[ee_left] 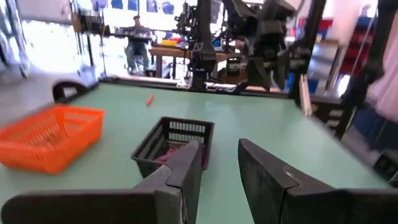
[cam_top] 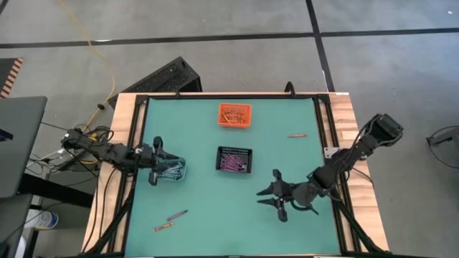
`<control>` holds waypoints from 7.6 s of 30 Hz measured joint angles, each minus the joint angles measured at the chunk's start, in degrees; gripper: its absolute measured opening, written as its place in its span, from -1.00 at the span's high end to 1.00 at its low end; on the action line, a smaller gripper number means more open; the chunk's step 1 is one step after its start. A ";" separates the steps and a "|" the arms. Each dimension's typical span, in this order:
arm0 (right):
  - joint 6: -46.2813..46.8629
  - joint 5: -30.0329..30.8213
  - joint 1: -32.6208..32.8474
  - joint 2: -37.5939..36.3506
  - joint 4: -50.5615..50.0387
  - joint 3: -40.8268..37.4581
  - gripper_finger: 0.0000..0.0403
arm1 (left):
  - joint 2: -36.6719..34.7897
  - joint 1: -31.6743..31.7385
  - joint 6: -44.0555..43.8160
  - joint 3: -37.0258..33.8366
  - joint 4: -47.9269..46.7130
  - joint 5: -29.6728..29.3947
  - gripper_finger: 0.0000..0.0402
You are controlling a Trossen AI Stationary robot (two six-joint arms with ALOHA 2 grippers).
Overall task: Sort crayons
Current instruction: Put the violet crayon into the black bin, then put the orange crayon into the orange bin
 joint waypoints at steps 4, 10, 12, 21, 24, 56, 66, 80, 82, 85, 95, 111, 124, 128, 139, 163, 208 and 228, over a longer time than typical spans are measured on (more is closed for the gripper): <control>-0.02 1.33 1.14 0.00 0.00 0.00 0.42 | 0.00 0.00 -8.51 0.00 0.22 0.00 0.52; 0.21 1.63 1.35 0.02 -0.04 0.00 0.42 | 0.01 0.00 -15.81 0.02 2.09 -1.49 0.52; 0.14 1.62 1.35 0.02 -0.13 0.00 0.42 | 0.02 0.00 -16.88 0.02 2.71 -1.99 0.52; -0.19 1.63 1.11 0.02 -0.22 0.00 0.42 | 10.69 -0.04 -21.64 9.29 -6.25 -0.87 0.60; -0.20 2.19 1.11 0.02 -0.22 0.00 0.42 | 19.91 -0.09 -25.56 15.05 -12.66 2.61 0.65; -0.17 2.51 0.89 0.04 -2.40 0.02 0.42 | 91.23 -20.26 -47.87 52.34 -41.33 16.83 0.69; -0.19 2.51 0.87 0.04 -2.38 0.02 0.42 | 92.30 -20.90 -50.24 52.35 -39.61 18.13 0.66; -0.20 2.51 0.85 0.04 -2.36 0.02 0.42 | 92.78 -21.26 -52.13 52.06 -35.74 16.85 0.17; -0.22 2.51 0.85 0.04 -2.36 0.02 0.42 | 92.76 -21.52 -52.44 51.24 -33.21 16.43 0.18; -0.21 2.51 0.85 0.04 -2.36 0.02 0.42 | 92.74 -22.44 -52.25 50.28 -31.54 14.49 0.21; 0.24 2.49 0.92 0.04 -2.12 0.07 0.42 | 92.47 -24.05 -52.76 45.48 -25.94 11.13 0.46; 0.42 2.50 0.94 0.04 -1.44 0.07 0.42 | 92.50 -23.78 -47.07 44.27 -24.81 7.86 0.92; 1.77 2.49 1.27 0.04 -1.36 0.07 0.42 | 92.30 -18.62 -30.67 44.04 -13.19 2.73 0.93; 1.81 2.50 1.24 0.04 -1.07 0.07 0.42 | 90.79 -16.56 -26.17 45.74 -13.44 3.34 0.93; 1.90 2.50 1.27 0.04 -0.66 0.07 0.42 | 89.50 -11.25 -7.92 55.06 -13.85 5.80 0.93; -0.45 2.51 0.79 0.04 -1.07 0.04 0.42 | 91.52 14.80 14.29 57.15 -0.30 18.09 0.93; -1.68 2.05 -2.30 0.02 -0.51 0.02 0.42 | 94.79 21.18 14.59 57.05 3.11 19.64 0.41; -3.83 -4.02 -9.82 0.02 3.06 0.18 0.42 | 73.63 20.96 8.44 52.39 -13.99 17.53 0.36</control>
